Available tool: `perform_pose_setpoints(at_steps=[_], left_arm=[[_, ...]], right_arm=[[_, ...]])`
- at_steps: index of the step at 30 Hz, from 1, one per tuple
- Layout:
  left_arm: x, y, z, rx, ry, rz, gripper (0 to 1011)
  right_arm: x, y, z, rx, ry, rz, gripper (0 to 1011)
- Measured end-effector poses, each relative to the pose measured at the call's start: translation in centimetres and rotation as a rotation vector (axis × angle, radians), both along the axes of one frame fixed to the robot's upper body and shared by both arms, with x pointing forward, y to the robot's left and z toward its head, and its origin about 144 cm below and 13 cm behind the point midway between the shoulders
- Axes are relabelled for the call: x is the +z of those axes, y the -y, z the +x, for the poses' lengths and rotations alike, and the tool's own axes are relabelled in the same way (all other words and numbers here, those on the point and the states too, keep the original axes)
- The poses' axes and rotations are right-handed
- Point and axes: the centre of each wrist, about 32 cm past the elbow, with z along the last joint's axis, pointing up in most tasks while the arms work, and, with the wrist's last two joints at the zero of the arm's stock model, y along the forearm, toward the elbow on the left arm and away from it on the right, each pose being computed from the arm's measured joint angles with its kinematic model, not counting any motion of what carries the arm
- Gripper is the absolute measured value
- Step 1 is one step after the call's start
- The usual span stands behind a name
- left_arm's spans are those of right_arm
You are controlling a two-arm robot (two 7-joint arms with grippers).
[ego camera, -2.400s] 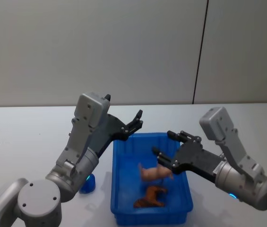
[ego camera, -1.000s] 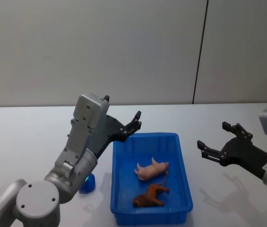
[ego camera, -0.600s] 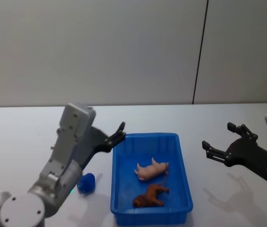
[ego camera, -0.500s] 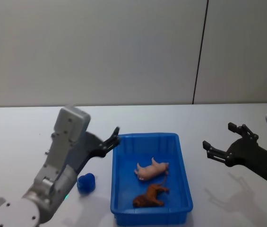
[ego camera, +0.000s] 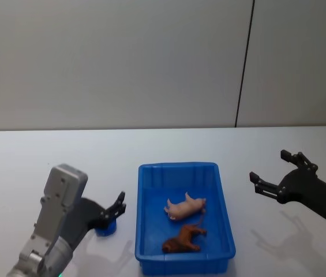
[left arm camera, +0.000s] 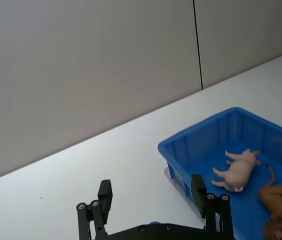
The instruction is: Pick up the two dolls from the table and place them into the box.
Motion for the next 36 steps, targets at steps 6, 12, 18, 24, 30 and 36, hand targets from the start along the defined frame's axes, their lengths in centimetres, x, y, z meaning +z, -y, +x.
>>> perform_pose_setpoints(at_steps=[6, 12, 18, 24, 30, 36], left_arm=[[-1.8, -1.0, -0.2, -0.018, -0.044, -0.009, 1001], [-3.2, -1.8, 0.1, -0.035, -0.074, -0.015, 1001], [-4.6, -2.6, 0.7, -0.053, -0.103, -0.023, 1001], [-5.9, -3.4, 1.4, -0.074, -0.127, -0.03, 1001], [-7.2, -4.3, 2.4, -0.091, -0.15, -0.031, 1001], [-7.9, -4.9, 3.1, -0.106, -0.164, -0.028, 1001]], right_arm=[[0.0, 0.0, 0.0, -0.001, 0.0, 0.0, 1001], [0.0, 0.1, 0.0, -0.002, 0.0, 0.0, 1001], [0.0, 0.1, 0.0, -0.002, -0.001, 0.0, 1001], [0.0, 0.1, 0.0, -0.002, -0.001, 0.0, 1001], [0.0, 0.1, 0.0, -0.002, -0.001, 0.0, 1001], [0.0, 0.1, 0.0, -0.002, -0.001, 0.0, 1001]])
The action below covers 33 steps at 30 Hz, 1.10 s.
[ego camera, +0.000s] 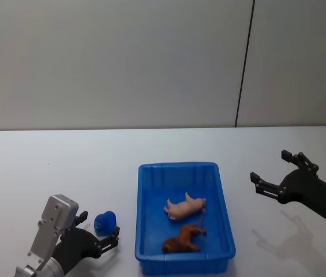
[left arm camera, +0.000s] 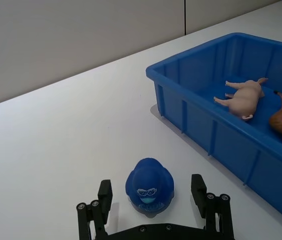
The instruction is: Pick up the two dolls from the table and place them into the box.
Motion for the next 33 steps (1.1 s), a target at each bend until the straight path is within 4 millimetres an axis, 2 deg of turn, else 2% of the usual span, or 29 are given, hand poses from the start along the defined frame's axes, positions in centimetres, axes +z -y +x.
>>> perform_pose_setpoints(at_steps=[8, 11, 15, 17, 18, 21, 22, 33], left_arm=[[-0.7, -0.7, 1.1, -0.021, -0.013, 0.003, 1000], [-1.0, -0.9, 1.7, -0.033, -0.017, 0.003, 961], [-1.2, -1.1, 2.2, -0.045, -0.018, 0.003, 835], [-1.3, -1.2, 2.4, -0.049, -0.018, 0.003, 808], [-1.4, -1.2, 2.5, -0.053, -0.017, 0.003, 745], [-1.5, -1.3, 2.7, -0.057, -0.017, 0.003, 689], [-1.5, -1.3, 2.9, -0.06, -0.016, 0.002, 632], [-1.2, -1.2, 3.3, -0.072, 0.004, 0.005, 534]], right_arm=[[0.0, 0.0, 0.0, 0.0, 0.0, 0.0, 1001], [0.0, 0.0, 0.0, 0.0, 0.0, 0.0, 1001], [0.0, 0.0, 0.0, 0.0, 0.0, 0.0, 1001], [0.0, 0.0, 0.0, 0.0, 0.0, 0.0, 1001], [0.0, 0.0, 0.0, 0.0, 0.0, 0.0, 1001], [0.0, 0.0, 0.0, 0.0, 0.0, 0.0, 1001], [0.0, 0.0, 0.0, 0.0, 0.0, 0.0, 1001], [0.0, 0.0, 0.0, 0.0, 0.0, 0.0, 1001]])
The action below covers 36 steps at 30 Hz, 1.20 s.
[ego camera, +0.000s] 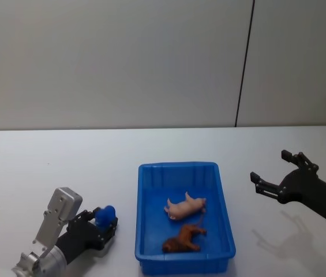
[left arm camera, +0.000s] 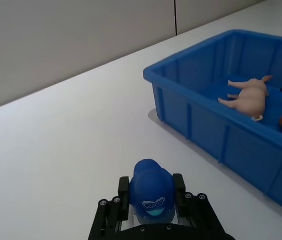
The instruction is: Pick up the two dolls from the table and place them into the box.
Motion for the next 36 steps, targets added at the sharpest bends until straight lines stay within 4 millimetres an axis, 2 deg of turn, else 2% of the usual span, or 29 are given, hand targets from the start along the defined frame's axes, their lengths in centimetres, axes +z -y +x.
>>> perform_pose_setpoints(at_steps=[7, 20, 24, 26, 30, 31, 36], left_arm=[[1.5, 0.9, 0.4, -0.006, 0.06, -0.001, 491], [5.7, 5.5, 1.9, -0.082, 0.199, -0.024, 408], [6.6, 7.3, 2.5, -0.119, 0.227, -0.039, 524], [7.0, 8.2, 2.8, -0.138, 0.238, -0.05, 617], [7.4, 9.2, 3.1, -0.158, 0.252, -0.061, 732], [7.5, 9.5, 3.2, -0.165, 0.257, -0.065, 732], [8.0, 10.5, 3.3, -0.186, 0.277, -0.08, 904]], right_arm=[[0.0, 0.0, 0.0, 0.0, 0.0, 0.0, 1001], [0.0, 0.0, 0.0, 0.0, 0.0, 0.0, 1001], [0.0, 0.0, 0.0, 0.0, 0.0, 0.0, 1001], [0.0, 0.0, 0.0, 0.0, 0.0, 0.0, 1001], [0.0, 0.0, 0.0, 0.0, 0.0, 0.0, 1001], [0.0, 0.0, 0.0, 0.0, 0.0, 0.0, 1001], [0.0, 0.0, 0.0, 0.0, 0.0, 0.0, 1001]])
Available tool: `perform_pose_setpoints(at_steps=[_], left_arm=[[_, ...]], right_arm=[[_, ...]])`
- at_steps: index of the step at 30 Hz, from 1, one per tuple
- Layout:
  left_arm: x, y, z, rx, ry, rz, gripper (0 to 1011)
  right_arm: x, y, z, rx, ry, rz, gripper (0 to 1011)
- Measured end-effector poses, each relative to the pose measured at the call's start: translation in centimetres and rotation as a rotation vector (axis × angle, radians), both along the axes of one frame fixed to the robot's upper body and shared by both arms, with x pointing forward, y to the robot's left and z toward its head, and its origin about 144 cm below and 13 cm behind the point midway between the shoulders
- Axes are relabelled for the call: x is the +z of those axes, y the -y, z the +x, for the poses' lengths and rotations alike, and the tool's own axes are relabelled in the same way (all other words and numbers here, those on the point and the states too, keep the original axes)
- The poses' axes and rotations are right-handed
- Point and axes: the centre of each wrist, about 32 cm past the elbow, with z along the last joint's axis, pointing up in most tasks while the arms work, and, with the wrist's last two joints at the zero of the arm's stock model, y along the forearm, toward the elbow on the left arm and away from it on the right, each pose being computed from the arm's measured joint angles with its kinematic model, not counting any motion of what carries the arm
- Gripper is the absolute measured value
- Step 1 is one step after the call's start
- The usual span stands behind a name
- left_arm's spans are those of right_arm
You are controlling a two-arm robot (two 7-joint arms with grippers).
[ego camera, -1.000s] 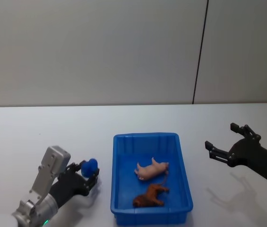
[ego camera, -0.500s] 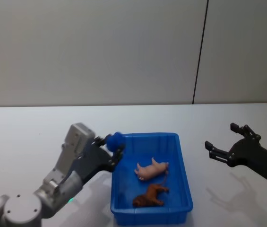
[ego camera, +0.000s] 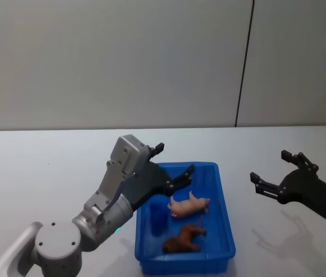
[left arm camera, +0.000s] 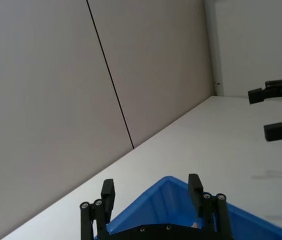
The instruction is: Pick up the two dolls from the table and place them into the box.
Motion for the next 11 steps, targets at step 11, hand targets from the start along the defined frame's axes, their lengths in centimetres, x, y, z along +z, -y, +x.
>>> perform_pose_setpoints(at_steps=[11], left_arm=[[1.0, 0.1, -1.2, -0.004, 0.048, -0.016, 1003]], right_arm=[[0.0, 0.0, 0.0, 0.0, 0.0, 0.0, 1001]])
